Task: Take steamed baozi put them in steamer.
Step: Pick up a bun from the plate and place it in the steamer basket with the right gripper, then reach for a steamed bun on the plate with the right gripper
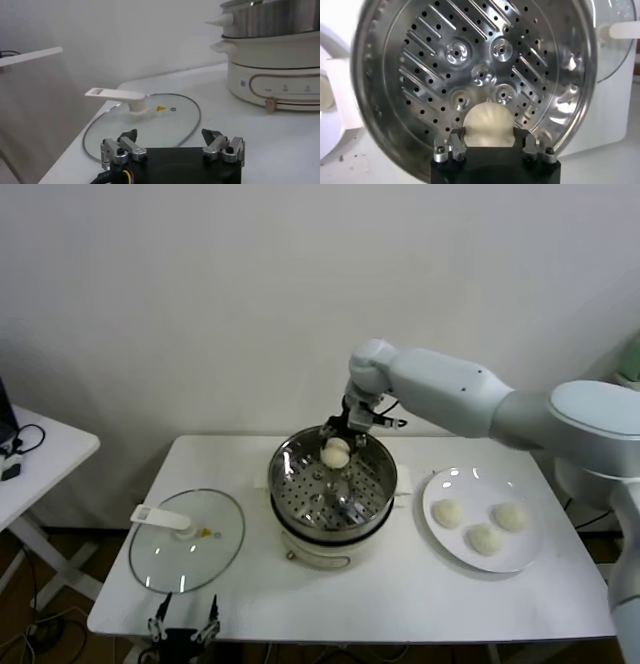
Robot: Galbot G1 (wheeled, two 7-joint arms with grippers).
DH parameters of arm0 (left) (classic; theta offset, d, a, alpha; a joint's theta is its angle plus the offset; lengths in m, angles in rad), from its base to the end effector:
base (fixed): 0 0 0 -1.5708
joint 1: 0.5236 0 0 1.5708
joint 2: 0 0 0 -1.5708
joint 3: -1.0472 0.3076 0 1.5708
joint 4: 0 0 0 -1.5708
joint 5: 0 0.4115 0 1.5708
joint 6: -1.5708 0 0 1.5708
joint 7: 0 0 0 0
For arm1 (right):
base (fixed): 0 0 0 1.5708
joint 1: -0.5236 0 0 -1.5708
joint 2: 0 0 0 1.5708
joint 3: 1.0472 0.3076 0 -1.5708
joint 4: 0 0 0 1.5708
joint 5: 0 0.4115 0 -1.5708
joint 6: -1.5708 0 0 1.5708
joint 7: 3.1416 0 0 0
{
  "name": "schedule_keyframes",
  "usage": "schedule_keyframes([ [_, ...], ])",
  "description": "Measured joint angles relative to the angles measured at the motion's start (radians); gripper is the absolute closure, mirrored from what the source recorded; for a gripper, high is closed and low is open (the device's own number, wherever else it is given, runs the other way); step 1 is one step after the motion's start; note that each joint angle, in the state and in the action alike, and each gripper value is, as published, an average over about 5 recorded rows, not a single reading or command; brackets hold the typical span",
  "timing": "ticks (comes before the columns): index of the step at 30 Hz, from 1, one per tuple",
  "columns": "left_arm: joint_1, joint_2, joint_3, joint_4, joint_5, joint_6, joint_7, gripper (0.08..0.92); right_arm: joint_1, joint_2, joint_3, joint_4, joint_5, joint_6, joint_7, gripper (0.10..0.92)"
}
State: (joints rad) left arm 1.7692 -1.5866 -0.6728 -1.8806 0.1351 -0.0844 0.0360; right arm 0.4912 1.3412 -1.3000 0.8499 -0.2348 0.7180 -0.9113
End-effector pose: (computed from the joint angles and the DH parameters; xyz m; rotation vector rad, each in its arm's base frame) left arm 0.1699 0.0554 -0.3935 0.0938 -2.7866 -0.2698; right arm 0.6293 0.1596 -0.0978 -1.9892 0.4188 -2.3282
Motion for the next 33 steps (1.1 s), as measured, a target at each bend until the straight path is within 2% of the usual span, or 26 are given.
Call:
schedule_keyframes([
  [5, -0.001, 0.000, 0.001, 0.002, 0.000, 0.000, 0.000, 0.177, -0.016, 0.022, 0.015, -0.044, -0.019, 0.026, 0.002, 0.338],
  [13, 0.000, -0.001, 0.002, 0.001, 0.000, 0.000, 0.000, 0.177, -0.021, 0.032, 0.019, -0.075, -0.003, 0.054, -0.004, 0.209],
  [18, 0.002, -0.001, 0.004, -0.002, 0.000, 0.000, 0.000, 0.177, -0.007, 0.022, 0.013, -0.070, 0.040, 0.051, -0.014, 0.203],
  [26, 0.011, -0.001, 0.011, -0.012, 0.006, 0.000, 0.000, 0.177, 0.116, -0.048, -0.107, 0.002, 0.264, -0.036, -0.067, 0.203],
  [33, 0.020, 0.001, 0.014, -0.019, 0.012, 0.001, 0.000, 0.177, 0.245, -0.168, -0.273, 0.098, 0.482, -0.232, -0.083, 0.203],
])
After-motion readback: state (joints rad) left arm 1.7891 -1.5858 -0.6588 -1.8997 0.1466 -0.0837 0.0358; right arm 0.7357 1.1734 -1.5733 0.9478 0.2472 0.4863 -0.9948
